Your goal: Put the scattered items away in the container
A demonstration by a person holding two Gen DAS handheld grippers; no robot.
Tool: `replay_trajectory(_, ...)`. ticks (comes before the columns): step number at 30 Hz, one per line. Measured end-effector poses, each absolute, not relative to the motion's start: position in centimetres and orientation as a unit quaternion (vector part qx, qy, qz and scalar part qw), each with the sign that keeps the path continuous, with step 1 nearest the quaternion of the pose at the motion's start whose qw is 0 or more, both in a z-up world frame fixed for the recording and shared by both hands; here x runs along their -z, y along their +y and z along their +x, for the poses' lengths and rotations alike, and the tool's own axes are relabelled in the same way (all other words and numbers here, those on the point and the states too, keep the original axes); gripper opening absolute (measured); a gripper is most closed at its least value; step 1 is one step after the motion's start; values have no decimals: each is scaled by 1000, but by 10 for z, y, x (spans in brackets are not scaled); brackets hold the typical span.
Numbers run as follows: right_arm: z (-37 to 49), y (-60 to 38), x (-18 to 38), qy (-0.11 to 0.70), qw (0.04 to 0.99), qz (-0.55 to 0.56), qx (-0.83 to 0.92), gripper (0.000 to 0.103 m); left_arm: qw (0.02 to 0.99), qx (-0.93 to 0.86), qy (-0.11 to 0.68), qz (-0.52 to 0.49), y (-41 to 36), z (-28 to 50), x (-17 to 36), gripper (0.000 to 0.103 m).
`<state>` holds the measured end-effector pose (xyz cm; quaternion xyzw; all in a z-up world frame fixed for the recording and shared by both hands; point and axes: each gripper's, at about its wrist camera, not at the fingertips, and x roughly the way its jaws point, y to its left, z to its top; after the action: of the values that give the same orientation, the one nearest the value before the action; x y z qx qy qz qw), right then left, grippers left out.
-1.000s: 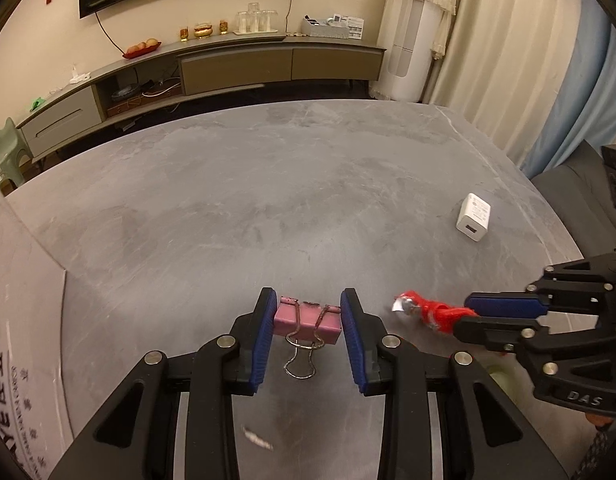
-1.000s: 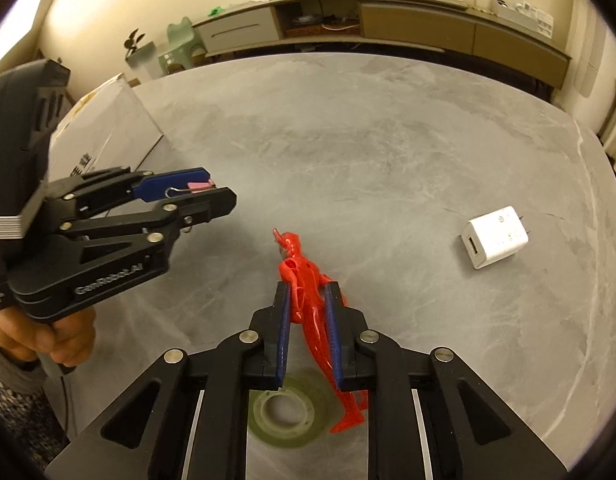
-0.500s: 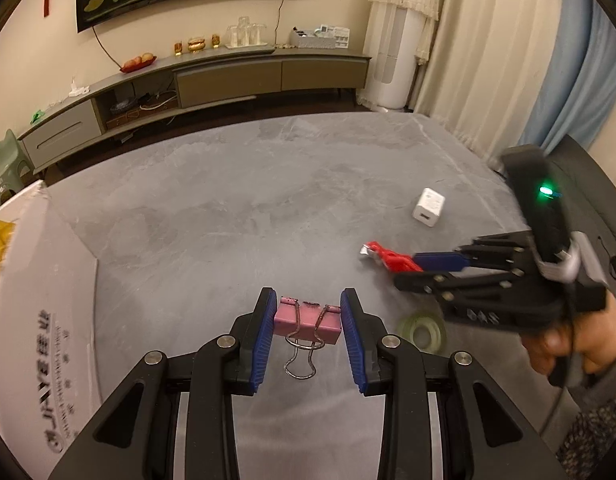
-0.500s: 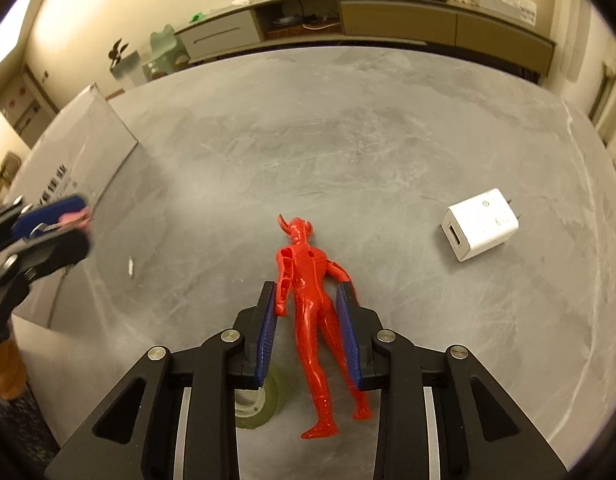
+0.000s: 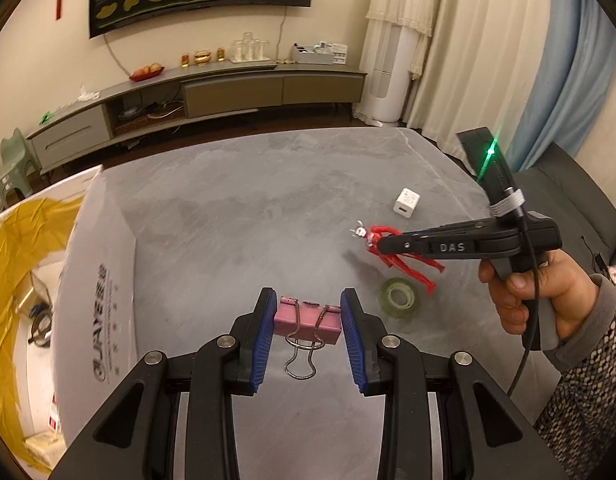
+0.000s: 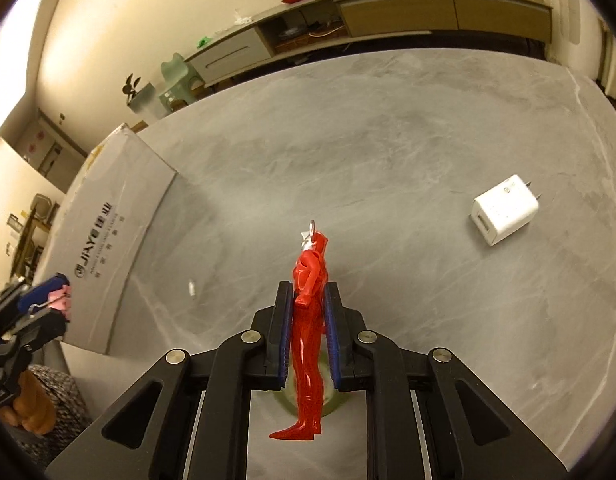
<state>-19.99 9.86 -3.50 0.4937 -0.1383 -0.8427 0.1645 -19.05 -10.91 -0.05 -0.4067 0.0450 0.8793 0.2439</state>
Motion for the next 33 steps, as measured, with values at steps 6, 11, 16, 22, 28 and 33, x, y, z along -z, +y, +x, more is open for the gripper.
replay_trajectory(6, -183, 75, 14, -143, 197, 475, 846, 16, 242, -886, 17, -395, -124, -190, -5, 34)
replay_trajectory(11, -168, 46, -1, -137, 221, 462, 848, 16, 237, -891, 18, -386, -131, -188, -6, 34)
replay_trajectory(16, -154, 27, -13, -142, 231, 449, 851, 16, 227, -893, 17, -389, -139, -191, -5, 34)
replay_trajectory(22, -139, 4, -26, -147, 229, 434, 859, 16, 225, -898, 3, -377, -154, -190, -15, 34)
replay_trajectory(28, -124, -12, -30, -163, 228, 430, 858, 16, 224, -902, -13, -368, -170, -188, -25, 34)
replay_trajectory(33, -115, -20, -37, -173, 223, 427, 859, 16, 227, -907, -22, -354, -183, -183, -33, 34)
